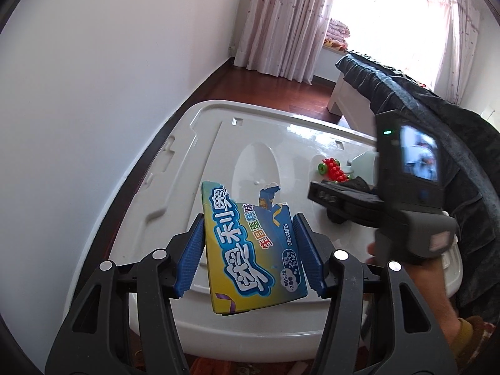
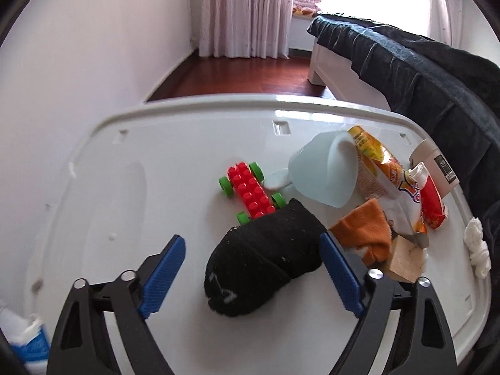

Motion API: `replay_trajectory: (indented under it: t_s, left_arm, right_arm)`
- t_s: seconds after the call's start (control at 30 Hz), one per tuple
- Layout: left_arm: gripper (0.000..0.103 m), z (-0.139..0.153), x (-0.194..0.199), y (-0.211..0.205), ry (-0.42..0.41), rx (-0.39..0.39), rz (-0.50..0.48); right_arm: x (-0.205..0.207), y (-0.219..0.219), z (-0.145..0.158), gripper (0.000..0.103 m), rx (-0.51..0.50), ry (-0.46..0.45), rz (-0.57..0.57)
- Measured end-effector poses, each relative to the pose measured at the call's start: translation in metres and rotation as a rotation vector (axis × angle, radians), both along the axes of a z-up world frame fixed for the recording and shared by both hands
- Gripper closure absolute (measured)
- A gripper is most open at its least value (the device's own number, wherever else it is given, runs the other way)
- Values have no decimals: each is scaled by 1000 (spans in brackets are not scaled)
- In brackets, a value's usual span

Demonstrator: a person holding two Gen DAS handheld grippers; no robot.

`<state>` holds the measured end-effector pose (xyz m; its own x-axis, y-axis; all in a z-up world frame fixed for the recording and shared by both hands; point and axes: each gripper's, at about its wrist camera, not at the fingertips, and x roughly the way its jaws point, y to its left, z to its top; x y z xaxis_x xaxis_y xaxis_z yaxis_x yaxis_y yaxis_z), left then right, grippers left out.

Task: Collect trash

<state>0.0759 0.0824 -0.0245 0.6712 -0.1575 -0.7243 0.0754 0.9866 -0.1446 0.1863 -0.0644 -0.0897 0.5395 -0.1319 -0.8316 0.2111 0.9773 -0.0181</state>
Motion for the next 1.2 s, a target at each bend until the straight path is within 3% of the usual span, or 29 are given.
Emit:
replay_trajectory:
  t_s: [0.1,0.23,0.5,0.7,1.0,1.2]
  left_arm:
    - [48,-1,0,-1,0,-5,-7]
    - [48,-4,-2,-7,8,-11,-21]
    - [48,3,-16,-24,-6,-19,-82]
    - [48,5,-62,-40,15,-42,-164]
    - [47,-33,-142,-72,111,5,-251]
    - [47,-65,-168,-76,196,41,-245]
  right_arm:
    - [4,0,-3,44,-26,2,-3]
    - [-7,-9,3,54,9,-19,33]
    - [-72,-30,35,55,62,-97,99]
    - [-169,-48,64,54,60,-113,164]
    - [-291,-73,16,53,104,63,163]
    - [-316,-76,-7,53,114,129,140]
